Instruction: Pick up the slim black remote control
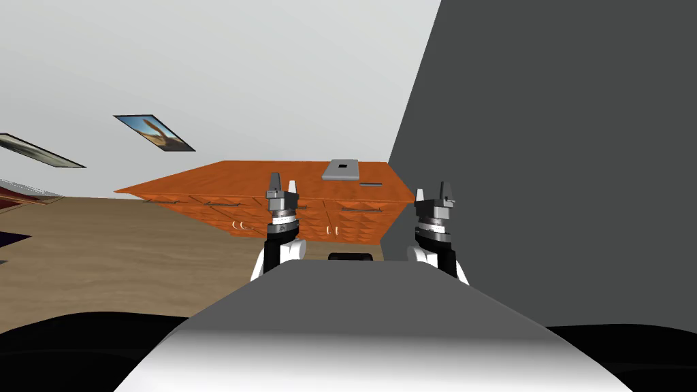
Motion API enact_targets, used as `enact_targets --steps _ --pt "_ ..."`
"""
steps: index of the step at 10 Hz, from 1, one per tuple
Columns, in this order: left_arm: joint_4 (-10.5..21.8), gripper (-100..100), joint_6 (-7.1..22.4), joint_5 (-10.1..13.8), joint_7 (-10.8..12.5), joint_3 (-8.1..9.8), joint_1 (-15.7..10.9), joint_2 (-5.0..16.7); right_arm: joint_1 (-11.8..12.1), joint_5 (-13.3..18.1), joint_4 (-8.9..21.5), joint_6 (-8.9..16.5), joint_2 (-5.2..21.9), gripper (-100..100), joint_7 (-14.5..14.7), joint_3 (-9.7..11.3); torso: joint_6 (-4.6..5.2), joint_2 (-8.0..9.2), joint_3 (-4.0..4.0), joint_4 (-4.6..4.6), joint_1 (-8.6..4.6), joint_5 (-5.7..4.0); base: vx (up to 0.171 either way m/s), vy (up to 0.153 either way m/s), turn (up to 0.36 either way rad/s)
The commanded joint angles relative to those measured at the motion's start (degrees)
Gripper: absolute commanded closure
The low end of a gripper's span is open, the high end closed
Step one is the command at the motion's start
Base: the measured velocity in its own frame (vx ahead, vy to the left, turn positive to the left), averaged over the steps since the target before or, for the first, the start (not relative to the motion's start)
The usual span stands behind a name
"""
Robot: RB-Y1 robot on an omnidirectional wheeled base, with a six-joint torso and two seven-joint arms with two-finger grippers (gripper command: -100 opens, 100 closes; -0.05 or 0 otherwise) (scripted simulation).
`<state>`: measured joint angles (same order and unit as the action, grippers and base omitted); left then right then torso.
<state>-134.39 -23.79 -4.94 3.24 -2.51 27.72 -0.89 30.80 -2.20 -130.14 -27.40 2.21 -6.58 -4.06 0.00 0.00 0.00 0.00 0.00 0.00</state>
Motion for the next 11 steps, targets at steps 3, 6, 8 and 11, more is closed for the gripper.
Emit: enact_targets --steps 3,6,8,11 --pt "0.00 0 0.00 0.00 0.00 -0.01 -0.01 -0.01 -0.07 1.27 1.84 -3.35 5.70 -100 -2.56 2.19 0.00 0.44 0.25 0.09 0.17 0.04 -0.125 0.047 -0.013" --pt "0.00 0 0.00 0.00 0.00 -0.01 -0.02 -0.01 -0.21 2.36 3.71 -5.80 9.75 -100 -4.35 3.78 0.00 0.60 0.35 0.13 0.16 0.04 -0.133 0.039 0.006" --pt "0.00 0 0.00 0.00 0.00 0.00 -0.01 0.00 -0.46 3.73 6.25 -8.70 13.76 -100 -6.28 5.53 0.00 0.36 0.21 0.08 0.07 0.02 -0.096 0.024 0.026" --pt "0.00 0 0.00 0.00 0.00 0.00 -0.01 0.00 -0.64 4.50 7.80 -10.27 17.38 -100 -7.26 6.43 0.00 0.34 0.20 0.08 0.09 0.02 -0.083 0.024 0.021"
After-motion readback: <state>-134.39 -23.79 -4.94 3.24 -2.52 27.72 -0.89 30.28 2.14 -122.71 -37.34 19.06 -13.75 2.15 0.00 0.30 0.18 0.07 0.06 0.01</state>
